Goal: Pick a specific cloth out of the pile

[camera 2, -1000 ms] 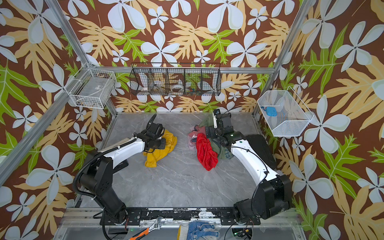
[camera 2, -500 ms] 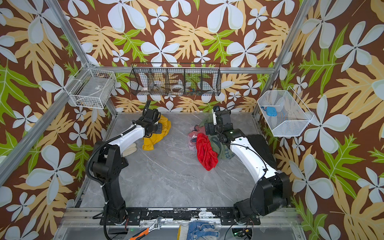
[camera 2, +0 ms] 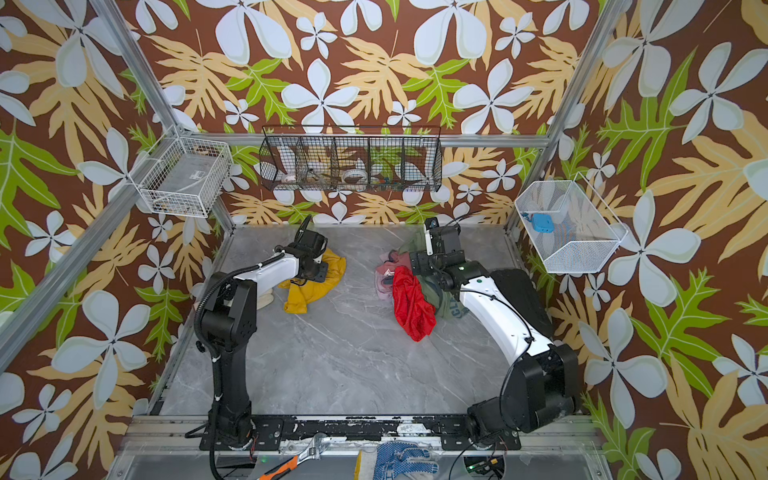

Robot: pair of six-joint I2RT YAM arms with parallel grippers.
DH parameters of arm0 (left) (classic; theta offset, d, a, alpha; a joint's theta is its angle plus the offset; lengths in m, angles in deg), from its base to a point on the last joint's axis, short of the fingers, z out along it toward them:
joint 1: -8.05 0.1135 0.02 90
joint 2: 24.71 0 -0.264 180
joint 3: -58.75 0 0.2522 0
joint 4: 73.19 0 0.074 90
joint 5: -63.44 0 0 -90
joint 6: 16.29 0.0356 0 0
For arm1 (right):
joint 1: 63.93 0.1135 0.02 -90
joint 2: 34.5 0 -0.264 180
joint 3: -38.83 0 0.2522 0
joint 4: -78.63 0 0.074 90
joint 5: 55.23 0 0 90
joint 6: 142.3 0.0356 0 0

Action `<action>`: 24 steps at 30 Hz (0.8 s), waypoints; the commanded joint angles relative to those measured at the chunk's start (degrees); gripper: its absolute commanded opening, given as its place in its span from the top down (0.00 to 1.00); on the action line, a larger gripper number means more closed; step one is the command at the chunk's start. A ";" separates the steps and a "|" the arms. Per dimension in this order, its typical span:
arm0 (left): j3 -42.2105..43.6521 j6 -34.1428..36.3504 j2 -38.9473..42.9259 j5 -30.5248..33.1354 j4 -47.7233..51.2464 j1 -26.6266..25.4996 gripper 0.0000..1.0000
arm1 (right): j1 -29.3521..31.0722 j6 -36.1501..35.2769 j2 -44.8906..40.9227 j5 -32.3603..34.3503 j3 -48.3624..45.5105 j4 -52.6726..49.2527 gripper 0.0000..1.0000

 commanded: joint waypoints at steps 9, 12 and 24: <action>5.11 -3.16 9.36 2.27 -7.08 0.12 0.18 | -0.20 -5.65 -5.38 -1.06 -5.12 6.97 0.04; 9.23 -4.71 14.50 2.83 -9.57 0.03 0.08 | -0.73 -6.33 -8.34 -1.70 -8.63 9.71 0.03; 30.77 -13.12 37.11 10.37 -19.50 -3.52 0.01 | -2.71 -3.28 -22.12 -0.63 -34.32 30.75 0.03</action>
